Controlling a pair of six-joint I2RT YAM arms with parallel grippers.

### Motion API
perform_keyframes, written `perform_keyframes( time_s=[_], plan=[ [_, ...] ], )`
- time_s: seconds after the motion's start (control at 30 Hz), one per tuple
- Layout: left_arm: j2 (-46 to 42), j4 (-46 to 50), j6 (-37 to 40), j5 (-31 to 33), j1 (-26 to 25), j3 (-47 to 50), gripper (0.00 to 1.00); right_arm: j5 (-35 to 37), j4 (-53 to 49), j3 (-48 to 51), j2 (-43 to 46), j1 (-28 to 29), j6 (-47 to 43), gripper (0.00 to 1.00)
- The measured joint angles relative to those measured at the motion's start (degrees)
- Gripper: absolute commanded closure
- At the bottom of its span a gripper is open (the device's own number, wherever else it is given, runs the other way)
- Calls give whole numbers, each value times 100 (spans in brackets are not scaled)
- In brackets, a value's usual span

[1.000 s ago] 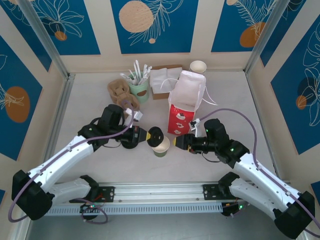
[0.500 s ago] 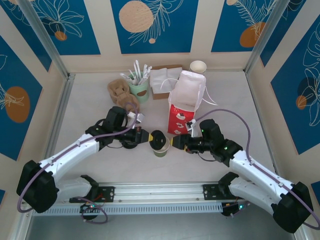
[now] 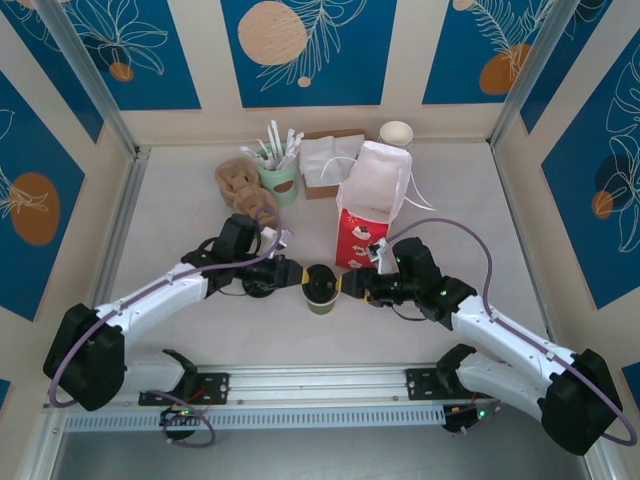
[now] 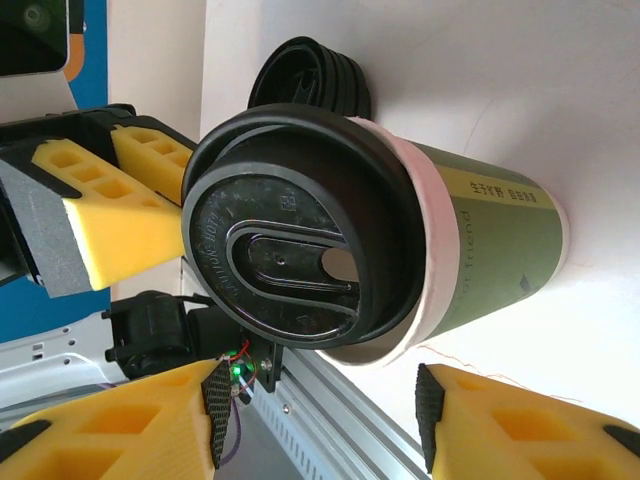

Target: Pack the takeout coffee

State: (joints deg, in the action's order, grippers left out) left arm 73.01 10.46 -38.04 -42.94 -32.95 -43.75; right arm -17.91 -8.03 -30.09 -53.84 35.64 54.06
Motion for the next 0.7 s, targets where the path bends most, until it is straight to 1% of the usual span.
perform_keyframes(
  time_s=[0.37,0.7],
  plan=[
    [105,-24,66,-7,24,26,74,144,15,0,-2,28,0,42],
    [142,-39,92,-7,48,103,74,275,35,0,-103,79,0,41]
  ],
)
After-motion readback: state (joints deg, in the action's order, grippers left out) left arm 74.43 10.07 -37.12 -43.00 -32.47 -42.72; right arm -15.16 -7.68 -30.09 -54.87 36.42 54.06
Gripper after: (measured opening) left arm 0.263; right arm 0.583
